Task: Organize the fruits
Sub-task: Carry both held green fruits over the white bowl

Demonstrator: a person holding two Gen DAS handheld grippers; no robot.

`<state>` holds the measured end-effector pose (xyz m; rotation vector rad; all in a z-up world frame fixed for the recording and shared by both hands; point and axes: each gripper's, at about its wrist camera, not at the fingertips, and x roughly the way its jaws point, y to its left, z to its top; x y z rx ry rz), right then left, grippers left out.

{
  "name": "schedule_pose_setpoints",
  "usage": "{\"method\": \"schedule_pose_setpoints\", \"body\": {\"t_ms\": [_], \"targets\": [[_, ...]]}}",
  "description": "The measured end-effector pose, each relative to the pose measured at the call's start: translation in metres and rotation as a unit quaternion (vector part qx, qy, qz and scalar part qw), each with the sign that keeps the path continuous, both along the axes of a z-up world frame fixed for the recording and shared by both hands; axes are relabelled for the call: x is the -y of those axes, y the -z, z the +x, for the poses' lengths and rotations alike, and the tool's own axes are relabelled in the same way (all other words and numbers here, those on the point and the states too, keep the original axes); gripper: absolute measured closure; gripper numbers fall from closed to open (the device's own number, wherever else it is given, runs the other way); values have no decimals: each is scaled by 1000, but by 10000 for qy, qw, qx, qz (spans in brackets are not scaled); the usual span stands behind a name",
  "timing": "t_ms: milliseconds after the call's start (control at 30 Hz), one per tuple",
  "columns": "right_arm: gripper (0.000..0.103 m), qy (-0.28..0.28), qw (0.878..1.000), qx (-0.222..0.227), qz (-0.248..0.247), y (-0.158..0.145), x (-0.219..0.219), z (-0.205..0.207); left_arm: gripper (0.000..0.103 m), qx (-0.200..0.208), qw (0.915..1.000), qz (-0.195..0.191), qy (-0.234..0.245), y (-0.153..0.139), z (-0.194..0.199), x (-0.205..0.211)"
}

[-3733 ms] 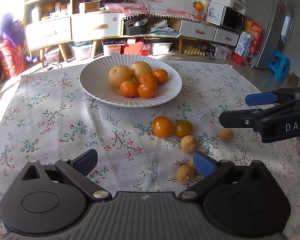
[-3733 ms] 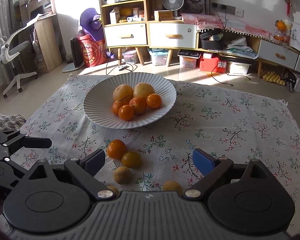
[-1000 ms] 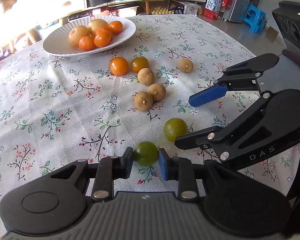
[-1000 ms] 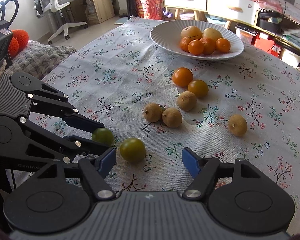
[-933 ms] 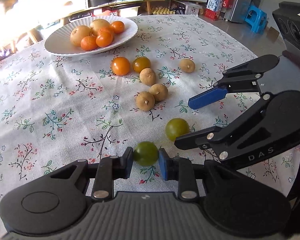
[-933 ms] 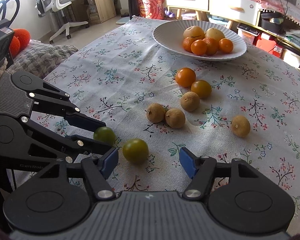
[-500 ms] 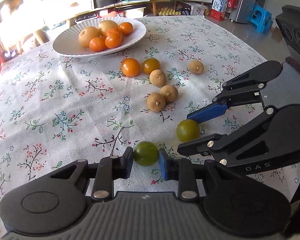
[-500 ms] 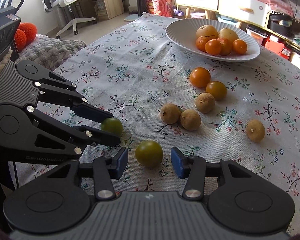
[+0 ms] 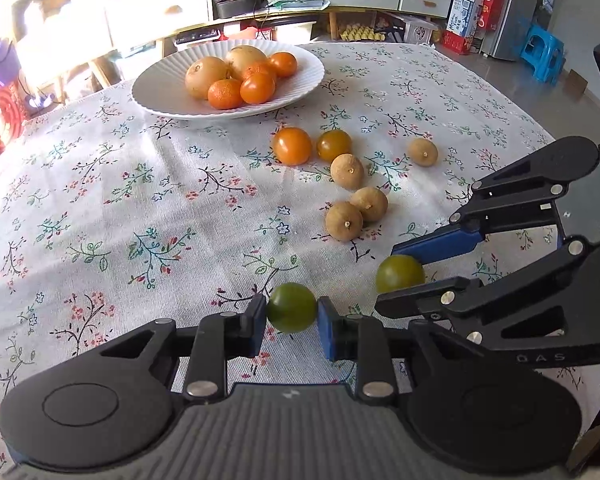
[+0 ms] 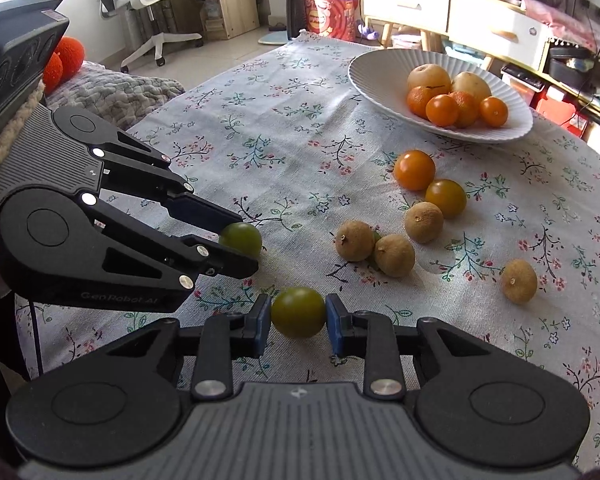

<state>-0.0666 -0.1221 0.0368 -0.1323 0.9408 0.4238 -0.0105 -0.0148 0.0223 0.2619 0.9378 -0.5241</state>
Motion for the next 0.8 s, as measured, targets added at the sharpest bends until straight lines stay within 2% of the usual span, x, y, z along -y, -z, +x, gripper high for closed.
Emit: {"method": "schedule_pose_setpoints", "body": {"t_ms": [300, 533, 800], "targets": [[77, 309, 9990, 317, 113, -16, 7, 17, 85, 139, 9987, -193, -440, -5, 20, -2], [77, 670, 9962, 542, 124, -22, 16, 40, 85, 478, 9954, -475, -684, -16, 36, 0], [77, 1251, 9889, 727, 348, -26, 36, 73, 85, 903, 9905, -766, -705, -34, 54, 14]]}}
